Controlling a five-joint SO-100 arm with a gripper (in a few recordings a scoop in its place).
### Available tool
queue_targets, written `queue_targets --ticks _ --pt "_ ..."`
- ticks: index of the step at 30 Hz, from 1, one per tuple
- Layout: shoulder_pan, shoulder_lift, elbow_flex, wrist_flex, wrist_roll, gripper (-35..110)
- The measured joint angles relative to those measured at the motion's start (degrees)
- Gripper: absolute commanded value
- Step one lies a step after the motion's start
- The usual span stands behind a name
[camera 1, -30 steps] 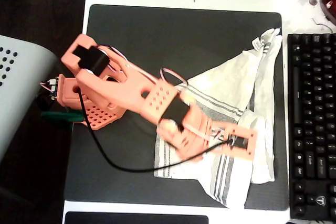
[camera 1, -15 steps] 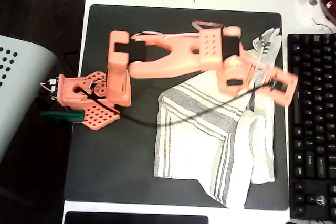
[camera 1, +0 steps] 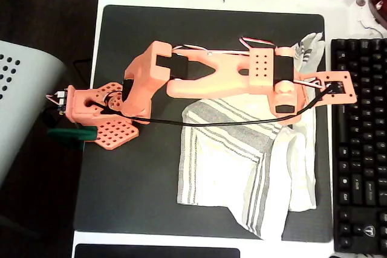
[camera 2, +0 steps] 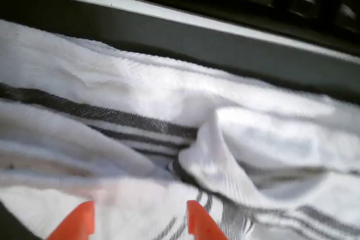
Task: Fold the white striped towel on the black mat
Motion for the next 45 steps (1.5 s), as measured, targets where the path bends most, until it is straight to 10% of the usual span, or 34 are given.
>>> queue_targets --ticks 11,30,45 --pt "0.18 -4.39 9.14 -12.74 -14.06 9" --pt "-10.55 19.86 11.78 7.56 9.76 0" --pt "15.12 47.29 23.38 22.85 2.46 0"
